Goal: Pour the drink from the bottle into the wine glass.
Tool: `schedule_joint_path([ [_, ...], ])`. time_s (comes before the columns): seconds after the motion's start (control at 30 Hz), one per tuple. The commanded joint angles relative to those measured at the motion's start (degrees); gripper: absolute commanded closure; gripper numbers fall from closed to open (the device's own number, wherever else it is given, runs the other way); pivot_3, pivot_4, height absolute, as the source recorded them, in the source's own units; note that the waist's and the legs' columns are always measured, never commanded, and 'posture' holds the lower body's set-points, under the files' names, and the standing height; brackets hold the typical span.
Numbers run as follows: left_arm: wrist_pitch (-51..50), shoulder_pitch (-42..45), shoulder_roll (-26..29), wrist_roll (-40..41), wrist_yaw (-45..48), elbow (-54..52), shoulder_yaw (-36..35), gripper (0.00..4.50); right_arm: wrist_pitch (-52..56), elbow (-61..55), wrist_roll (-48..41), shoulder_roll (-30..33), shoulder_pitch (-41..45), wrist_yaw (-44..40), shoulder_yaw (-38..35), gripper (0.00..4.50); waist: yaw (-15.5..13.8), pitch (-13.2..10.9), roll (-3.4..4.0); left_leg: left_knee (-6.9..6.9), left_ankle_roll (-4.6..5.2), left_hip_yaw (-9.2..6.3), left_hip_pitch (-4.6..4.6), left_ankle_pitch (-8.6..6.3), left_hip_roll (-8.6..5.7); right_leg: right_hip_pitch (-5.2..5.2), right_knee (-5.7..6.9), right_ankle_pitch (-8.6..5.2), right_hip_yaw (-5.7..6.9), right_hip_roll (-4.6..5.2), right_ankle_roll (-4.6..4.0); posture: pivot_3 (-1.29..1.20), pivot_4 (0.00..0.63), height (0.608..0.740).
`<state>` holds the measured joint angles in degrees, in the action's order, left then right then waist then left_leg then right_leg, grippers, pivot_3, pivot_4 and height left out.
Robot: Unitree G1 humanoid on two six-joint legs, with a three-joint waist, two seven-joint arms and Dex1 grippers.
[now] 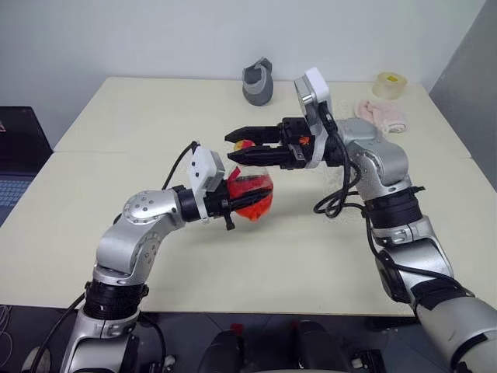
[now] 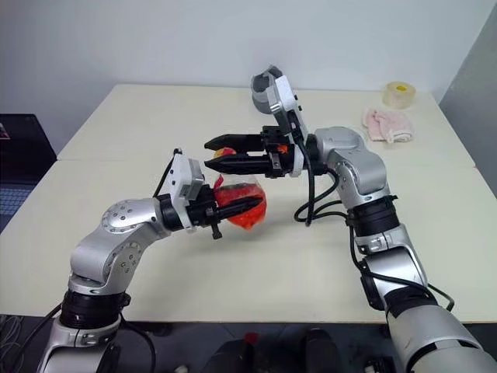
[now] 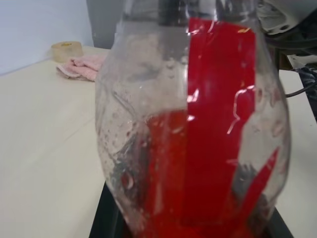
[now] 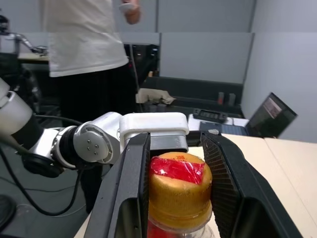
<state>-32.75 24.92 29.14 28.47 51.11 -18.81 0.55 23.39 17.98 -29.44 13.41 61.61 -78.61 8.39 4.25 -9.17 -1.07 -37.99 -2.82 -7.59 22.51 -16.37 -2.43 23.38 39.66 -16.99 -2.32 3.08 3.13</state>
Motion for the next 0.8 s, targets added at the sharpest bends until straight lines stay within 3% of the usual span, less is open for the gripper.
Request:
schedule_joint_path([
  [0.03,-0.23,1.58,-0.44,2.98,-0.93,-5.13,-0.62,3.48,-1.55,1.55,1.47,-1.38,2.22,-3.04,2.34,3.22,0.00,0.00,0.00,0.00,0.00,-0.01,0.00,0.00,0.00,0.00,0.00,0.00,0.00,0.00,0.00,0.00,0.150,0.740],
  [0.07,-0.19,1.50,-0.24,2.82,-0.96,-5.07,-0.71,3.49,-1.35,1.86,1.52,-1.21,2.39,-3.07,2.09,3.22,-0.01,0.00,0.00,0.00,-0.01,0.00,0.00,0.00,0.01,0.00,0.00,0.00,0.00,0.01,0.00,0.00,0.150,0.740],
  [0.1,-0.17,1.46,-0.15,2.78,-1.03,-5.00,-0.84,3.49,-1.18,1.89,1.52,-0.95,2.44,-3.16,1.88,2.49,-0.01,0.00,0.00,0.00,-0.01,0.00,0.00,0.00,0.00,0.00,0.00,0.00,0.00,0.02,0.00,0.00,0.150,0.740],
  [0.33,-0.56,0.80,1.09,3.07,-2.16,-3.74,-2.59,3.49,6.34,-7.41,-1.28,4.08,-0.87,0.05,-0.66,0.17,-0.32,-0.01,0.02,-0.02,-0.01,-0.01,0.04,0.01,-0.01,0.03,-0.01,0.00,0.00,0.07,0.00,0.00,0.150,0.740],
  [0.37,-0.99,0.44,1.24,3.18,-2.82,-3.38,-3.13,3.49,7.88,-9.10,-1.77,5.05,-1.57,1.33,-1.47,0.00,-0.59,-0.01,0.02,-0.02,-0.01,-0.01,0.06,0.01,-0.01,0.03,-0.03,0.00,0.00,0.07,0.00,0.00,0.150,0.740],
  [0.53,-1.35,-0.03,0.72,1.26,-7.18,0.74,-4.62,3.49,12.21,-15.96,-2.53,6.66,-4.90,10.87,-5.02,0.00,-0.82,-0.01,0.02,0.00,0.00,0.00,0.04,0.00,0.01,0.03,-0.03,0.00,-0.02,0.07,-0.01,0.00,0.150,0.740],
  [0.8,6.75,5.25,-2.90,-5.89,-10.92,12.40,-1.75,3.49,16.78,-23.68,1.21,2.19,-7.23,32.95,-6.79,0.00,-1.19,-0.01,0.01,-0.01,-0.01,0.01,0.08,0.01,-0.01,0.08,0.00,0.00,0.00,0.07,-0.01,0.00,0.150,0.740],
])
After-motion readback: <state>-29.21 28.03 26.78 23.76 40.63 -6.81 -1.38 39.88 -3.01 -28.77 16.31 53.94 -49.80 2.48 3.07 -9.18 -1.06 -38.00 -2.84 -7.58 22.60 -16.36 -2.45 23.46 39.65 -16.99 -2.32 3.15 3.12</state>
